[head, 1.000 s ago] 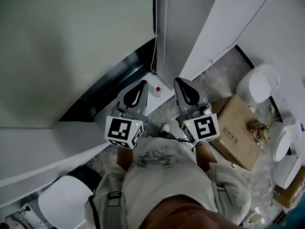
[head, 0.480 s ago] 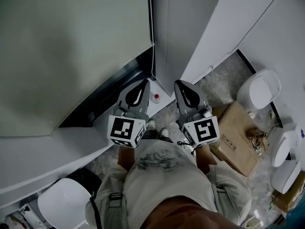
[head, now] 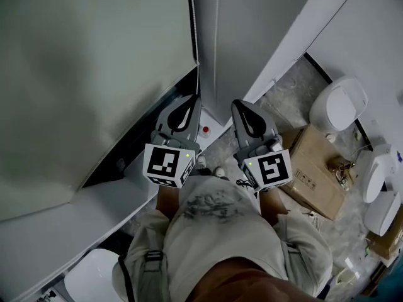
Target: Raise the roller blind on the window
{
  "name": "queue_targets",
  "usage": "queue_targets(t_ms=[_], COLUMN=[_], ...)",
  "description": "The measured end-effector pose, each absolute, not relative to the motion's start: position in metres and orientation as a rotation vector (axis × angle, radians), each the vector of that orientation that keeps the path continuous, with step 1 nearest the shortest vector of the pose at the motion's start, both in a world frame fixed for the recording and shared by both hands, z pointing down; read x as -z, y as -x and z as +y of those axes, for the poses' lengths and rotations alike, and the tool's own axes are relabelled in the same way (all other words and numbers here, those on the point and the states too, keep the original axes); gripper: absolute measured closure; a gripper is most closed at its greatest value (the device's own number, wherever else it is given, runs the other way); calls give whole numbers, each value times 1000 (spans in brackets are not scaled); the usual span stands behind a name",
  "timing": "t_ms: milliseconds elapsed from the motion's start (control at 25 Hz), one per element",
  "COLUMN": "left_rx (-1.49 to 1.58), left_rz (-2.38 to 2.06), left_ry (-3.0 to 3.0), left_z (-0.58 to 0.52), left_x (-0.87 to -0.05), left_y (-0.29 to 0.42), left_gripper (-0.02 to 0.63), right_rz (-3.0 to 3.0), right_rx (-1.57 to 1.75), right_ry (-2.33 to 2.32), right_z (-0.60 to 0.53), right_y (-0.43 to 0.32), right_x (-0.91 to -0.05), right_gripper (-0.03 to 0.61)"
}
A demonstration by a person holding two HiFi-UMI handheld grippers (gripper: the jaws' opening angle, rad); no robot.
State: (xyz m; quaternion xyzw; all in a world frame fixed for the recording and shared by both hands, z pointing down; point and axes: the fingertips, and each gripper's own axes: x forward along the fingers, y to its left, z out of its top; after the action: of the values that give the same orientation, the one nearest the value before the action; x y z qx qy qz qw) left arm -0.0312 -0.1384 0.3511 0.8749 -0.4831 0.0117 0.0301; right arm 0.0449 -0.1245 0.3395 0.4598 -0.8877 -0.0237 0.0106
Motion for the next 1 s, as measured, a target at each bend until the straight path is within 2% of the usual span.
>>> queue_targets(t_ms=[1000], left_rx=[-88], left_rz=[-1297], left_ry=[-2830], left_z=[-251], left_x=[-346], left_y=[1], left_gripper=[567], right_rz=[-2590], right_rx=[-13], right_ry=[-1597], right_z=[-198], right_y=[-56], right_x=[-349], right_gripper=[568])
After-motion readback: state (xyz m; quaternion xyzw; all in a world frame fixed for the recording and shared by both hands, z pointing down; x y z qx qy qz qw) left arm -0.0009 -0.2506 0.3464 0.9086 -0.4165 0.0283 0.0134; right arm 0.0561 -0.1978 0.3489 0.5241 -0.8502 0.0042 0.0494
